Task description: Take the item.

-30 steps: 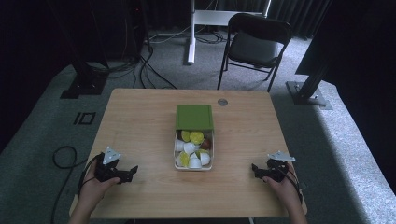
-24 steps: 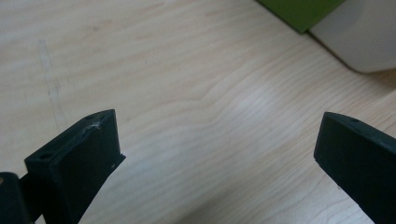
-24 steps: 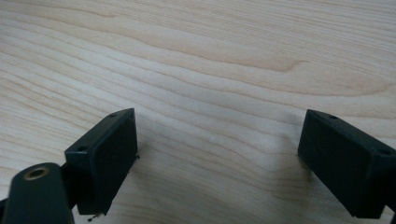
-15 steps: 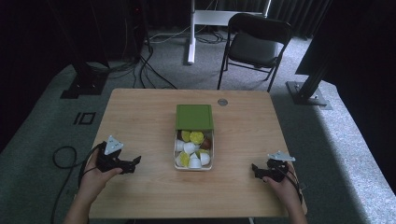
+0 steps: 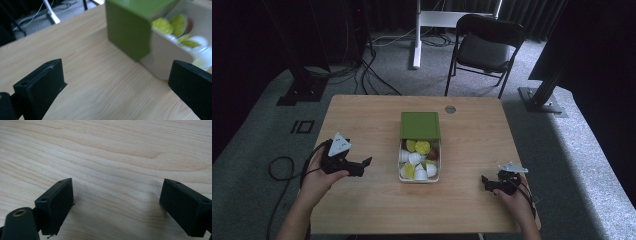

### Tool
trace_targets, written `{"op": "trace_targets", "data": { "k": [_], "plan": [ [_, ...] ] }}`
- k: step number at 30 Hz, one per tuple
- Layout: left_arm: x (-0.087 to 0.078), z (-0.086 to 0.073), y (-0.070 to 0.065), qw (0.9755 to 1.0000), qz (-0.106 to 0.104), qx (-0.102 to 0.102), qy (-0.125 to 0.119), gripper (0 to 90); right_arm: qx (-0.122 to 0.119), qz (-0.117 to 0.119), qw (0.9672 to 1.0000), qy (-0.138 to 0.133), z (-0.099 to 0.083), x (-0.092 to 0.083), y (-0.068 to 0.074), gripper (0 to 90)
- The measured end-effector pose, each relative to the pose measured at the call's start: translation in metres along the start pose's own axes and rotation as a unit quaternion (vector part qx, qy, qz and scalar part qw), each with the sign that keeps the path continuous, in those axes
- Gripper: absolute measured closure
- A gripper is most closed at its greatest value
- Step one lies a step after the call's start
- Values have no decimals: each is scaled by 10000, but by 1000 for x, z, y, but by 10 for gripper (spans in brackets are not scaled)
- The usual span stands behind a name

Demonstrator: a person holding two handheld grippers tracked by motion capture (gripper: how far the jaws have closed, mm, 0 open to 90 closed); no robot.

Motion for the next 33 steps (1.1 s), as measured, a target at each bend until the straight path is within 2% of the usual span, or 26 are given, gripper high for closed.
{"op": "trace_targets", "data": {
  "k": [2, 3, 5, 14, 19, 24, 25, 27, 33],
  "plan": [
    [0, 4, -2, 10000, -21, 55, -23, 14, 1, 0, 10000, 1, 0, 0, 0, 114],
    [-1, 17, -9, 9997, -78, 195, -102, 14, 0, 1, 10000, 0, 0, 0, 0, 115],
    [0, 24, -15, 9995, -148, 258, -144, 14, 2, 1, 10000, -1, 0, 0, 0, 115],
    [5, 47, -42, 9969, -413, 653, -146, 14, 2, 0, 10000, -1, 0, 0, 0, 115],
    [12, 56, -61, 9936, -580, 968, -83, 14, 2, 0, 10000, 0, 0, 0, 0, 114],
    [21, 62, -77, 9897, -636, 1284, 41, 14, 2, 1, 10000, -2, 0, 0, 0, 114],
    [23, 64, -81, 9892, -699, 1289, 49, 14, 2, 0, 10000, -2, 0, 0, 0, 115],
    [26, 66, -88, 9873, -728, 1410, 81, 14, -3, 0, 10000, 6, 0, 0, 0, 115],
    [35, 69, -109, 9809, -997, 1664, 157, 14, 3, 1, 10000, -1, 0, 0, 0, 114]
  ]
}}
Point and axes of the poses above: each handheld gripper's, and its own axes: x roughly forward along the jaws, z roughly out of its top, y roughly to its left, the point moved 9 cm from there along x, roughly forward along the jaws, and after that the axes turned 7 degrees about y, right-handed, at the moved point
